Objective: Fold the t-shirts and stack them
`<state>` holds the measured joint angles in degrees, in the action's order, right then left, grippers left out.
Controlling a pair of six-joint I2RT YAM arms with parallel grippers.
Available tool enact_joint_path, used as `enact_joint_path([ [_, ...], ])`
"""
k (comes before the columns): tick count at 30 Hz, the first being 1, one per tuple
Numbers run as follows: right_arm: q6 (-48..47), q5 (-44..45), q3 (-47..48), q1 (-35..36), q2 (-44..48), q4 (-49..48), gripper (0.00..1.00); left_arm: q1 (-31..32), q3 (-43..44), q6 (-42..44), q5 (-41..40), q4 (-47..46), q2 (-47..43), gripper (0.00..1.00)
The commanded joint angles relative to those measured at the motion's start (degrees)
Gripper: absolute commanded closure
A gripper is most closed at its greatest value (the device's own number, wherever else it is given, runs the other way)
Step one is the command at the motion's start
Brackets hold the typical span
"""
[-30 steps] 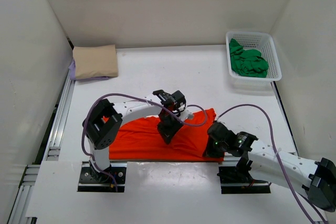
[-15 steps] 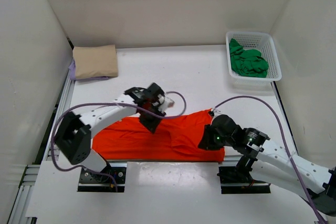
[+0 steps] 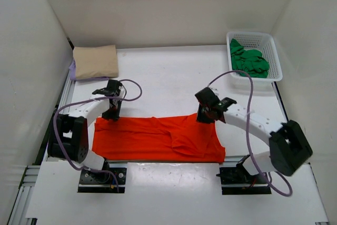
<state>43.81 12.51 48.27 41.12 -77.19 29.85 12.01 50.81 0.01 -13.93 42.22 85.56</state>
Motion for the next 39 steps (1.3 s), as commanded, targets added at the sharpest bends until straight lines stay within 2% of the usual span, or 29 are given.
enact_joint_path([
  [1,0.31,1.81,3.32,-3.32,-5.75,-1.28,1.00,-3.56,-3.07,-0.01,-5.04,-3.80,0.39,0.60],
  [5,0.84,0.15,4.64,-7.63,-14.02,-1.28,1.00,-6.30,-6.33,-0.01,-5.58,-5.21,1.09,0.60],
  [10,1.98,-1.45,13.23,-13.17,-27.29,3.98,1.00,-9.01,-8.70,-0.01,-5.05,-6.44,2.33,0.60],
  [14,3.56,1.46,22.37,-15.80,-31.17,5.22,1.00,-12.18,-9.23,-0.01,-3.30,-6.45,-0.83,0.60],
  [18,3.04,-1.52,33.52,-18.54,-38.02,8.38,1.00,-14.30,-8.71,-0.01,-1.37,-6.45,-3.11,0.60],
  [20,1.20,-2.14,35.31,-18.54,-38.56,8.91,1.00,-14.30,-9.94,-0.01,-0.66,-6.45,-4.78,0.59],
  [24,-3.28,-1.61,32.95,-15.20,-33.74,5.85,1.00,-14.30,-13.10,-0.01,-0.13,-5.92,-10.83,0.56],
  [29,-10.75,1.46,28.55,-9.32,-24.09,0.66,1.00,-14.30,-14.42,-0.01,-0.66,-2.76,-14.10,0.53],
  [31,-12.95,0.68,26.53,-6.95,-21.96,-2.85,1.00,-14.30,-14.42,-0.01,-0.66,-1.96,-15.85,0.49],
  [32,-14.01,-2.37,26.00,-4.50,-21.34,-4.17,1.00,-14.30,-14.42,-0.01,-0.66,-1.96,-15.86,0.44],
  [39,-15.95,-18.56,27.84,4.13,-27.30,-10.07,1.00,-14.30,-11.44,-0.01,-0.66,0.76,-16.39,0.41],
])
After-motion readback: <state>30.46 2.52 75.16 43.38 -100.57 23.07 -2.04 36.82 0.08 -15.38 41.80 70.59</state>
